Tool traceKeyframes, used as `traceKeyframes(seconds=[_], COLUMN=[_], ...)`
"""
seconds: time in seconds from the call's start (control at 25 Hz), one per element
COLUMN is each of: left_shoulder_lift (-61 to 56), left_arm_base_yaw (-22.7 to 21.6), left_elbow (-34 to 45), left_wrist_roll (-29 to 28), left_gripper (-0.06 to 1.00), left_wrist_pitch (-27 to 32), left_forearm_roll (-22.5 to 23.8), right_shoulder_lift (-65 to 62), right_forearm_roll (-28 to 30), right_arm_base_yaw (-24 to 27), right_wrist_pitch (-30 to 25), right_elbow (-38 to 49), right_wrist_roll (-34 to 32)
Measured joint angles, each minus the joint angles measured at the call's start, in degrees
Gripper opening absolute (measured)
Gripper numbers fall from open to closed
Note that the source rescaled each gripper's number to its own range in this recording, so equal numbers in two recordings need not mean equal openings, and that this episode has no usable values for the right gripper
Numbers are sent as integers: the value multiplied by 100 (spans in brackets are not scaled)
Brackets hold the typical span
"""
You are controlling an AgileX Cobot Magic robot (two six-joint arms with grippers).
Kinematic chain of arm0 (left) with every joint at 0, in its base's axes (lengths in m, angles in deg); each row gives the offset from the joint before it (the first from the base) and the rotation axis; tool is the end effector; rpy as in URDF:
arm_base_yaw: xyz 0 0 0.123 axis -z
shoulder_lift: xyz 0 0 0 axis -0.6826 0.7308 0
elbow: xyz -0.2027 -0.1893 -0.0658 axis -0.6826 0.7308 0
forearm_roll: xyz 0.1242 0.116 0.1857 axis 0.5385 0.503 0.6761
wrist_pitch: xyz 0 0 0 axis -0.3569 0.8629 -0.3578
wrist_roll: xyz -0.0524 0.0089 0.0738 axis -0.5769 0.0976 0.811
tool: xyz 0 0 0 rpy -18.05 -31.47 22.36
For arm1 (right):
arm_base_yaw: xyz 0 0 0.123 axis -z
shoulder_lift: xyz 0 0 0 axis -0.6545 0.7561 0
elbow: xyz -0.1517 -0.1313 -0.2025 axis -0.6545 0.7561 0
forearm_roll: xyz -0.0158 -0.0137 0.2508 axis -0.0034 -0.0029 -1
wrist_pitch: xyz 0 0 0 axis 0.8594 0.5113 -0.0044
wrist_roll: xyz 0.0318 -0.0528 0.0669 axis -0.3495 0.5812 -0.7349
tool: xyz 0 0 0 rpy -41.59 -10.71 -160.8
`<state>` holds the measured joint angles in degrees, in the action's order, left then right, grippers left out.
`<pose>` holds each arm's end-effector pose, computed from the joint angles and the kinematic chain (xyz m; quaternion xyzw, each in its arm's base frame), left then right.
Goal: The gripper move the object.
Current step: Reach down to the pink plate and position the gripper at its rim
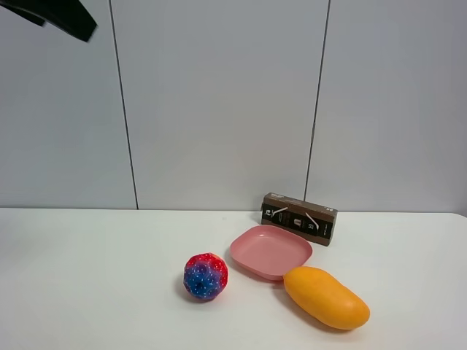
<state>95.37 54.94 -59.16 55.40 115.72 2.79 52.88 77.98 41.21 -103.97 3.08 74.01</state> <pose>0.2684 -0.0843 0.4074 0.3398 0.8027 -0.0798 0.4837 -0.0057 0.0026 0.2765 0.0052 0.8545 0.0171 0.5191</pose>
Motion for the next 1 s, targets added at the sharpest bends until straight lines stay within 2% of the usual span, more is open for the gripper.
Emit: traceKeyframes(seconds=[0.08, 0.12, 0.4, 0.6, 0.76, 0.88, 0.92, 1.0], left_shoulder_lift=[474, 474, 1807, 2602, 3263, 3762, 4078, 4405], left_arm_base_yaw=[323, 323, 1375, 1828, 2023, 2078, 2083, 2083], left_elbow=[-268, -268, -831, -1339, -1976, -2591, -2998, -3411], left_wrist_roll=[8, 8, 13, -268, -896, -1680, -2193, -2576], left_gripper=[100, 100, 100, 100, 100, 100, 100, 100], left_wrist_pitch=[155, 155, 399, 409, 502, 653, 840, 1088], left_forearm_roll=[111, 111, 617, 778, 791, 817, 832, 897], right_shoulder_lift=[0, 0, 0, 0, 0, 0, 0, 0], right_forearm_roll=[0, 0, 0, 0, 0, 0, 0, 0], right_arm_base_yaw=[0, 0, 0, 0, 0, 0, 0, 0], right_wrist_pitch=[0, 0, 0, 0, 2, 2, 2, 2], right_elbow=[0, 0, 0, 0, 0, 0, 0, 0], right_wrist_roll=[0, 0, 0, 0, 0, 0, 0, 0])
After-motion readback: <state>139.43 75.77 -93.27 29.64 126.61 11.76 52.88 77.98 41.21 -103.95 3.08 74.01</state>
